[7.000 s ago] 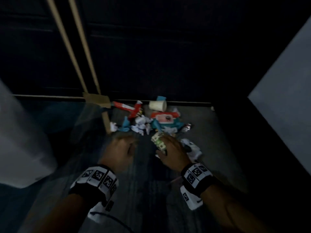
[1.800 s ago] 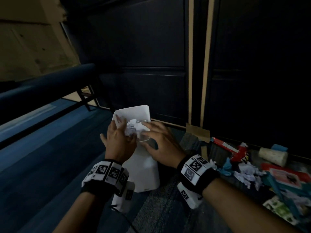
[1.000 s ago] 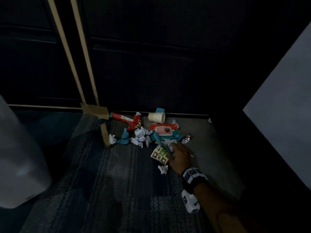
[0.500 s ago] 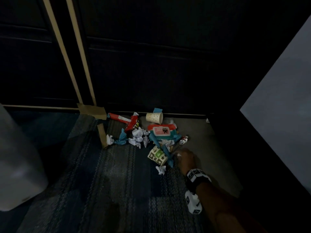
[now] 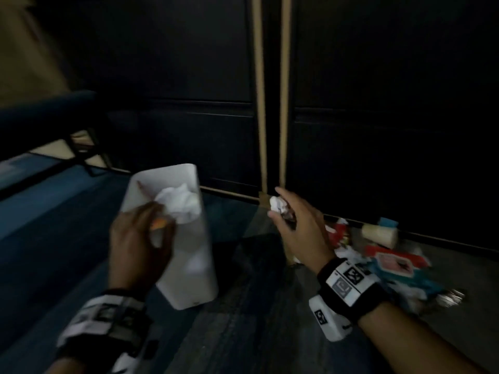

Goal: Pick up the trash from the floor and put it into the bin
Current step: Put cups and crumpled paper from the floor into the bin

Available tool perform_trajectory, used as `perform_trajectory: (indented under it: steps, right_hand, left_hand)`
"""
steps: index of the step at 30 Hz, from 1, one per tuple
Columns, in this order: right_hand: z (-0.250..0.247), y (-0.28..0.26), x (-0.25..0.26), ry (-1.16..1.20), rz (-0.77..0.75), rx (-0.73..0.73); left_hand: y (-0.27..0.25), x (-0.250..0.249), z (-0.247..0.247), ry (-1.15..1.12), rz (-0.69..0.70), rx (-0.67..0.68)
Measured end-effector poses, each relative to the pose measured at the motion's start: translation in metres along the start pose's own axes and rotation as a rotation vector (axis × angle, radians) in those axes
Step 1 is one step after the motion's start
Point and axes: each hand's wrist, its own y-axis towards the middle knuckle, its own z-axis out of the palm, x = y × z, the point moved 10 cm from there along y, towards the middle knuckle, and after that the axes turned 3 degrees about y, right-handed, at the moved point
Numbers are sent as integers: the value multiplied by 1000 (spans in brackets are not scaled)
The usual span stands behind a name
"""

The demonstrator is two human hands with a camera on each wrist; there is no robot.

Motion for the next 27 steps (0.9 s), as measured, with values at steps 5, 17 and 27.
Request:
perform_trajectory:
  steps: [5, 17, 27]
  right_hand:
    - [77, 57, 119, 126, -227, 85]
    - [206, 99, 115, -79, -120, 567]
    - [62, 5, 19, -43, -36, 292]
  left_hand:
    - [-27, 15, 4, 209, -127, 31]
    - [-48, 29, 35, 191, -134, 171]
    - [-48, -3, 16, 146, -52, 105]
